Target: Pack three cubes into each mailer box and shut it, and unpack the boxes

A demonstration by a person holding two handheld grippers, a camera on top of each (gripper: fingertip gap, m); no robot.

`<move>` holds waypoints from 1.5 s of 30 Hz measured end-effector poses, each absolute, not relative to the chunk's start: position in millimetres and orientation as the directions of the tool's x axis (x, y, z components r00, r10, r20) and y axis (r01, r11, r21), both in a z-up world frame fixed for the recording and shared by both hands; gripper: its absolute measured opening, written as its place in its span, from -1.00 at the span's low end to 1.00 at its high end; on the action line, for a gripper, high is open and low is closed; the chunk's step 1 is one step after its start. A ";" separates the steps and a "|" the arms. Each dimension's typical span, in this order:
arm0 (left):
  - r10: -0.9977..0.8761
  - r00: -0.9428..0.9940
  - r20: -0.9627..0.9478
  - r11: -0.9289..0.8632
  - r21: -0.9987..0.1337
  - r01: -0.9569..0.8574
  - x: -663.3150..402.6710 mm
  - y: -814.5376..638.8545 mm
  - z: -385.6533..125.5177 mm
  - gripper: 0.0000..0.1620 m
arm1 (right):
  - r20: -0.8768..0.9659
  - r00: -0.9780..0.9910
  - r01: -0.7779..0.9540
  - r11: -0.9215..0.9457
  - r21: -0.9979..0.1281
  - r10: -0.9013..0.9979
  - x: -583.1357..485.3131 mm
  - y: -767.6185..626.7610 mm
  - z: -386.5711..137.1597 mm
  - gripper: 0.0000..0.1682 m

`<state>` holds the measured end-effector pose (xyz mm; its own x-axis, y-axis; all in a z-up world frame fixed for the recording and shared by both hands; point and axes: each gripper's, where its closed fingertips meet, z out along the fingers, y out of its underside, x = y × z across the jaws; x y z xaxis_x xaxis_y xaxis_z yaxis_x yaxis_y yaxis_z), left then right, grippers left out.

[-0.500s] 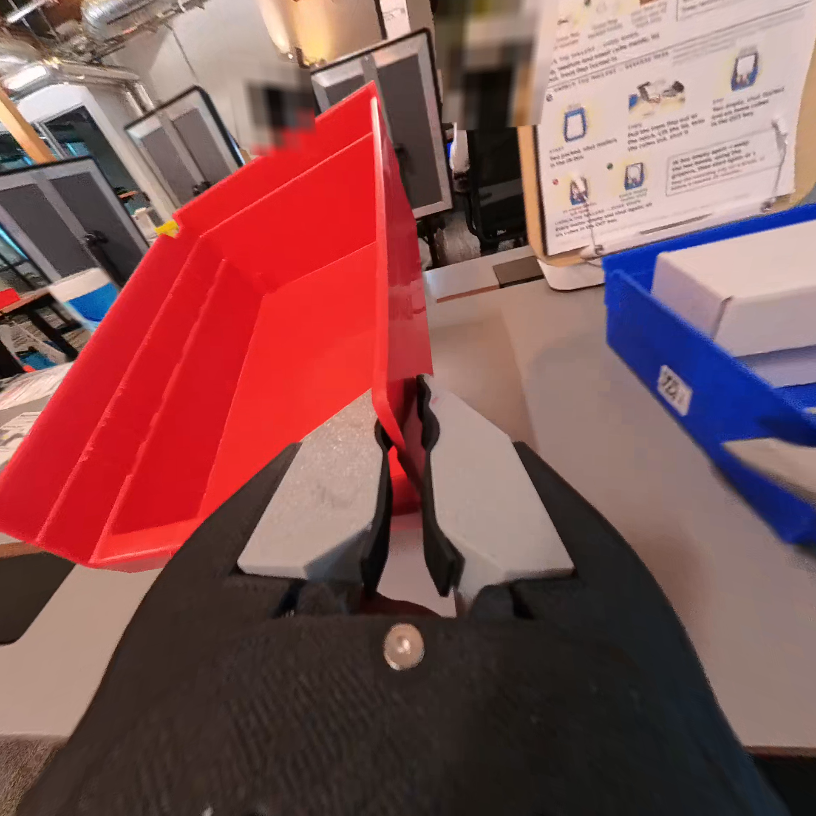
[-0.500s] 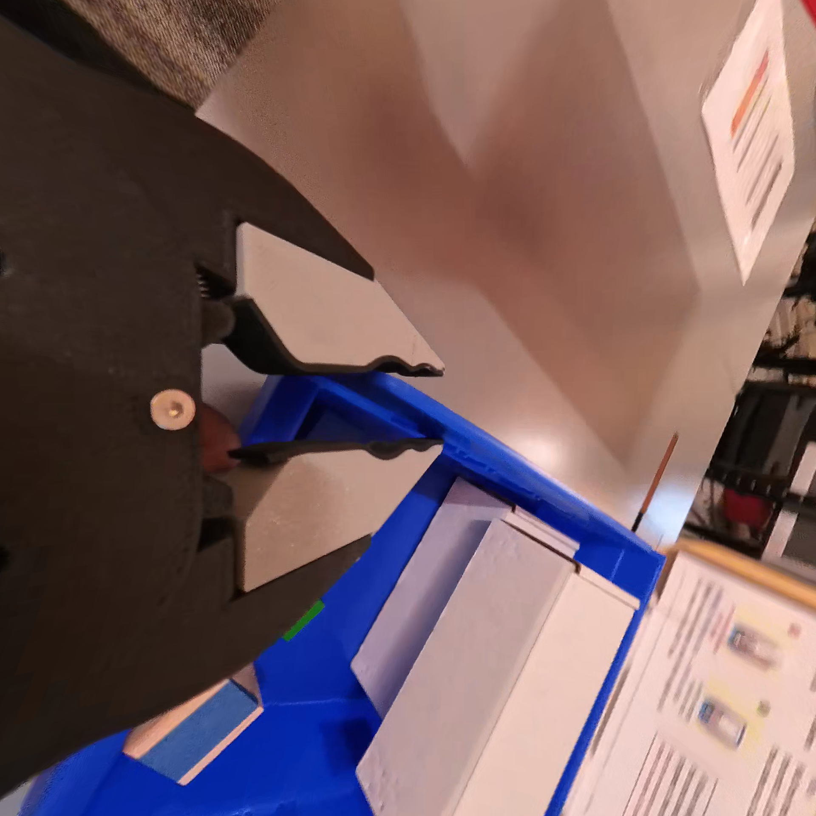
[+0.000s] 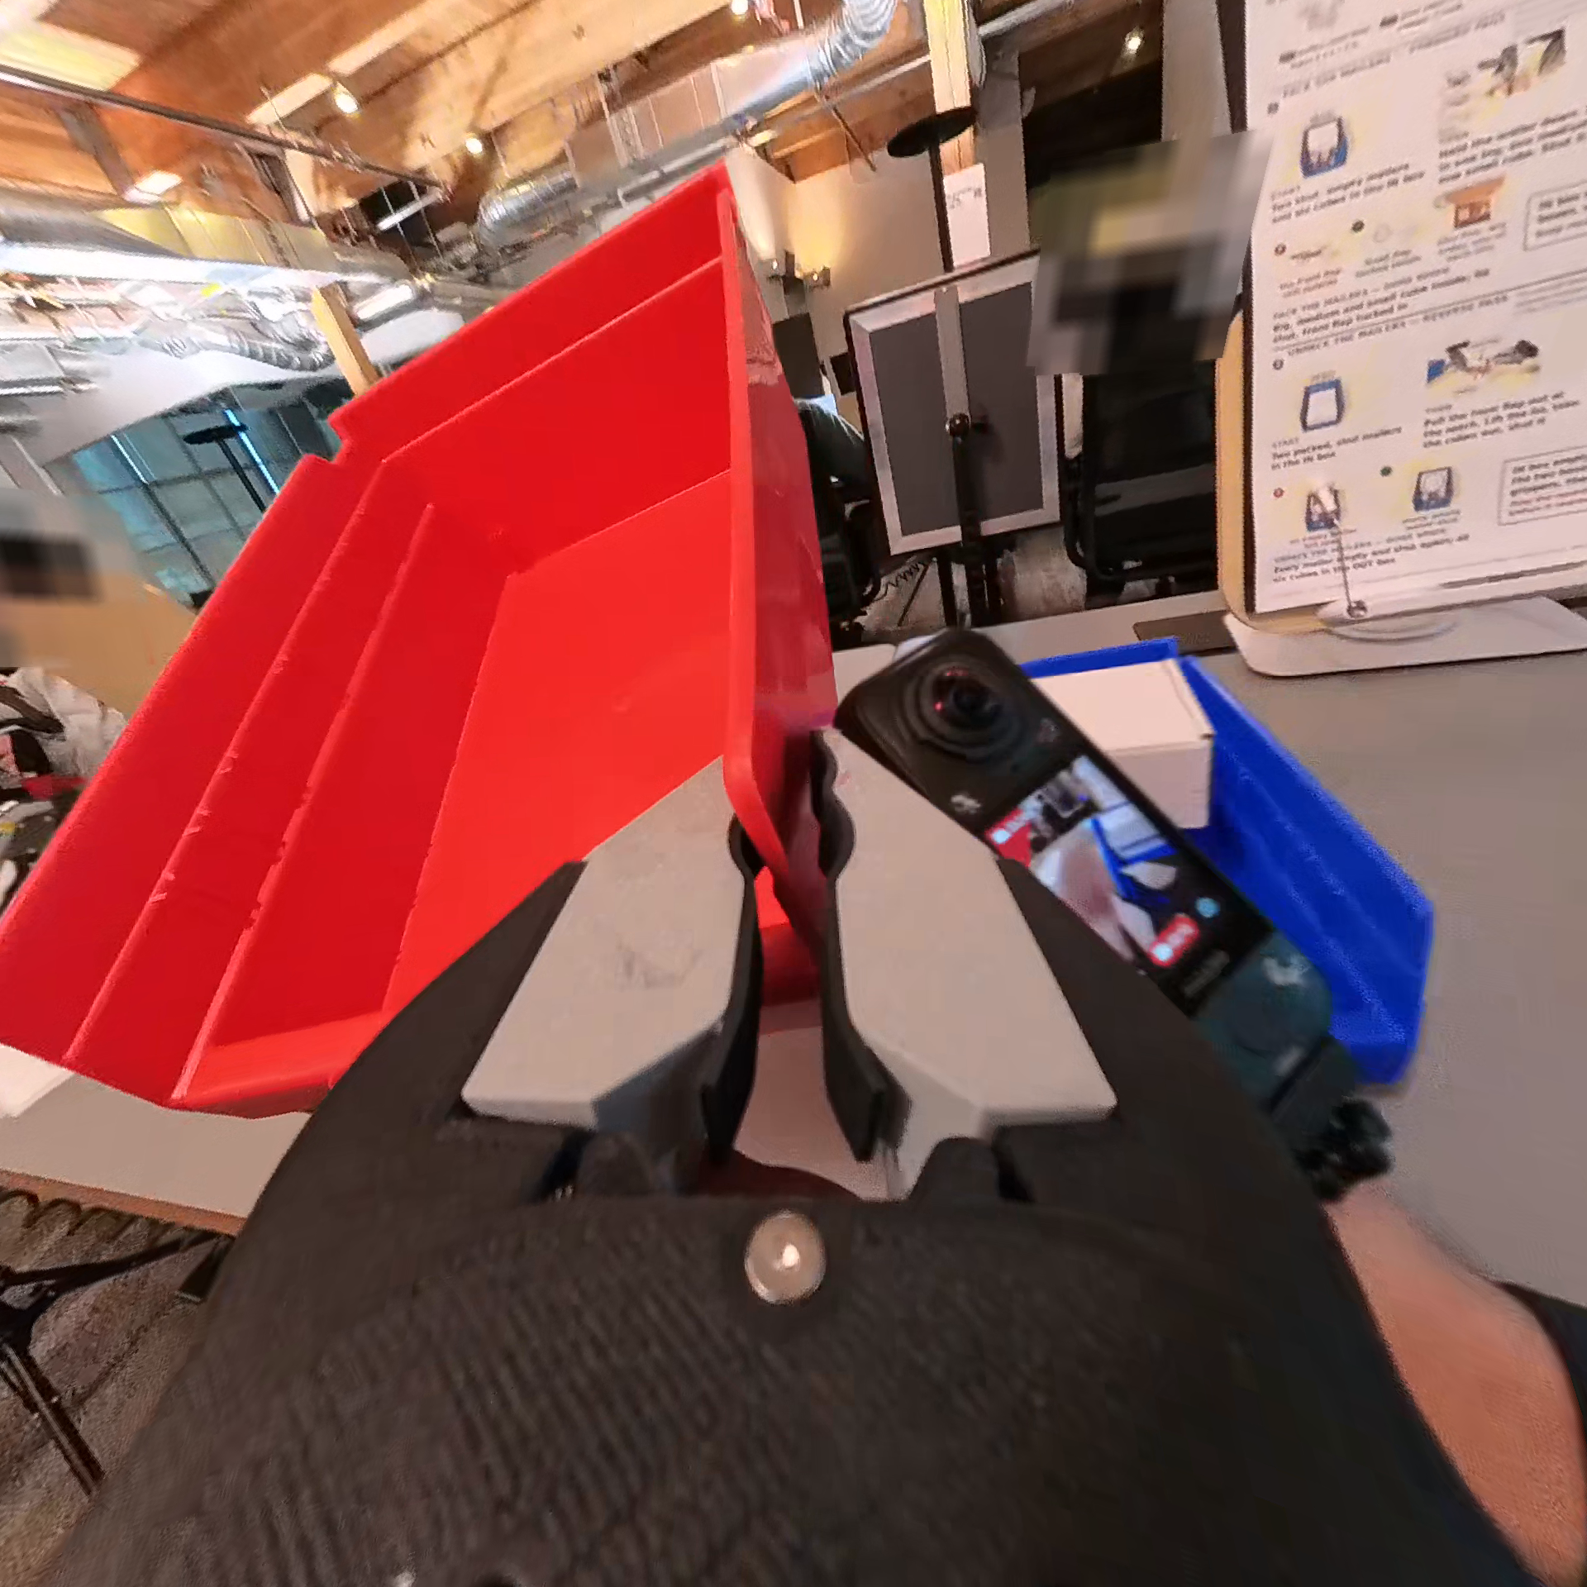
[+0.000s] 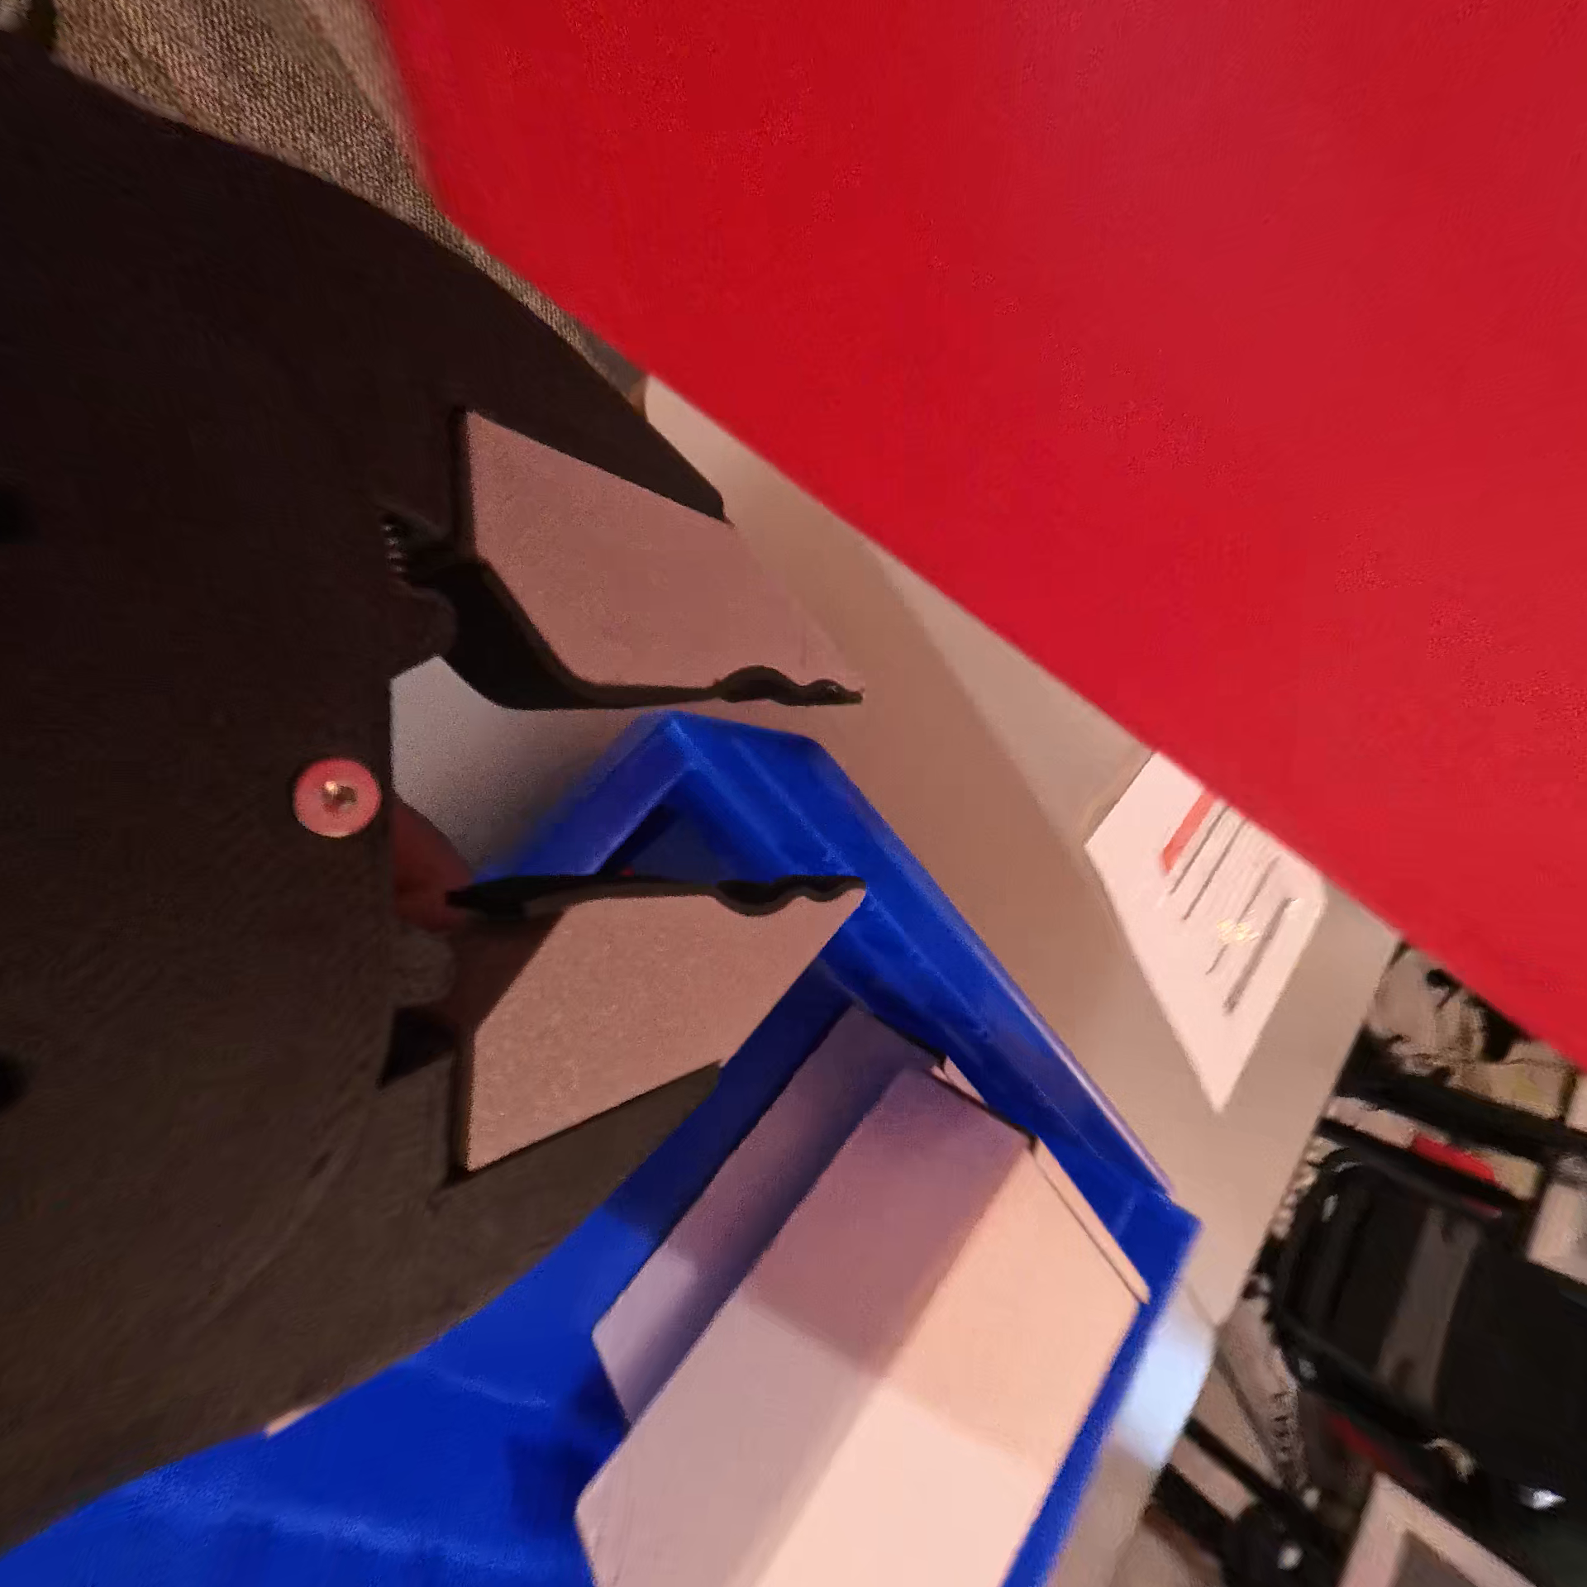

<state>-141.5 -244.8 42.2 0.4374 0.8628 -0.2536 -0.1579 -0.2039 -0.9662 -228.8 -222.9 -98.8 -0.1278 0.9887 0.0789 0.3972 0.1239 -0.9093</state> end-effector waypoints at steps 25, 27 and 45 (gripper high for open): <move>0.418 0.794 -0.441 -0.139 -0.895 -0.424 93.0 31.7 44.4 -0.96 | -0.191 0.235 -0.084 -0.176 -0.981 0.953 196.9 233.3 51.5 -0.61; 0.350 0.830 -0.435 -0.171 -0.900 -0.400 109.9 71.7 16.1 -0.96 | -0.197 0.231 -0.047 -0.192 -0.980 0.953 204.7 240.4 49.5 -0.61; 0.211 0.954 -0.214 -0.308 -0.940 -0.143 105.8 125.8 -88.7 -0.21 | 0.038 0.158 0.335 -0.017 -0.942 0.987 160.2 208.8 -28.3 -0.26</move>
